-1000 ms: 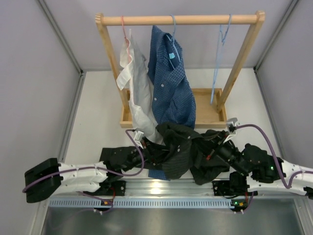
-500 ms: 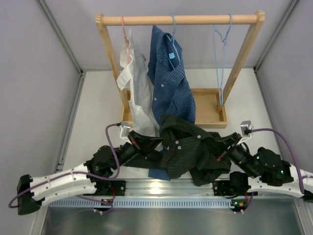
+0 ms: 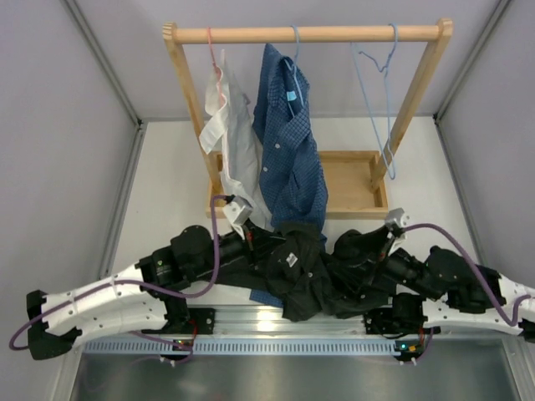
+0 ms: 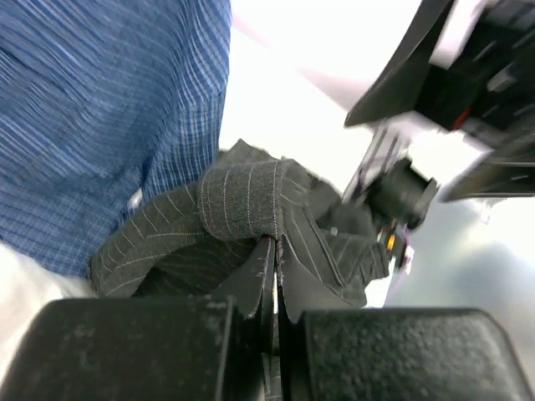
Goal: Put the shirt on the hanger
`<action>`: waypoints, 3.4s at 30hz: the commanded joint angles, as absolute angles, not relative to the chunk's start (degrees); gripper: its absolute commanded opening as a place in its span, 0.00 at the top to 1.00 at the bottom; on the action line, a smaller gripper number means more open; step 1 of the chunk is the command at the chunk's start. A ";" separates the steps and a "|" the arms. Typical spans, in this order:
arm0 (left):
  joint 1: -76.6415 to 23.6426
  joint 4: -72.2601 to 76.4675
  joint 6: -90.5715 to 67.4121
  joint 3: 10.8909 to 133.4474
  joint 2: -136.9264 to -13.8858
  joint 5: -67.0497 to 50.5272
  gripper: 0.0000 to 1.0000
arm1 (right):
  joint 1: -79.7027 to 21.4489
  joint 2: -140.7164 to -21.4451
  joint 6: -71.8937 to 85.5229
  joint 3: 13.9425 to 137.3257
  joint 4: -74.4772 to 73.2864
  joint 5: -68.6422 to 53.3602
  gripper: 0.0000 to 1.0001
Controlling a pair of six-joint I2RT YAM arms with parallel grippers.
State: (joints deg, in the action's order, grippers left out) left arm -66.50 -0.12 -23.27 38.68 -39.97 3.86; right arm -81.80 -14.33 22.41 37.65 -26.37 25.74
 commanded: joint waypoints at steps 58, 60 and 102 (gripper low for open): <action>-66.62 -6.00 -18.44 50.38 -49.75 -0.80 0.02 | -84.73 -41.31 29.36 70.58 -49.66 61.96 1.00; -66.62 -0.98 -26.51 46.43 -49.13 2.53 0.02 | -84.81 -41.74 29.36 70.23 -49.75 63.54 1.00; -68.73 24.69 -56.69 24.08 -48.33 10.80 0.14 | -74.71 -58.97 21.62 71.19 -31.82 58.01 1.00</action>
State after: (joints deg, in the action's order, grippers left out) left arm -68.12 25.23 -58.43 22.65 -47.07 7.73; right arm -75.29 -58.70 22.94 68.64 -36.47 58.72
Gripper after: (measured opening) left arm 0.908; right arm 0.011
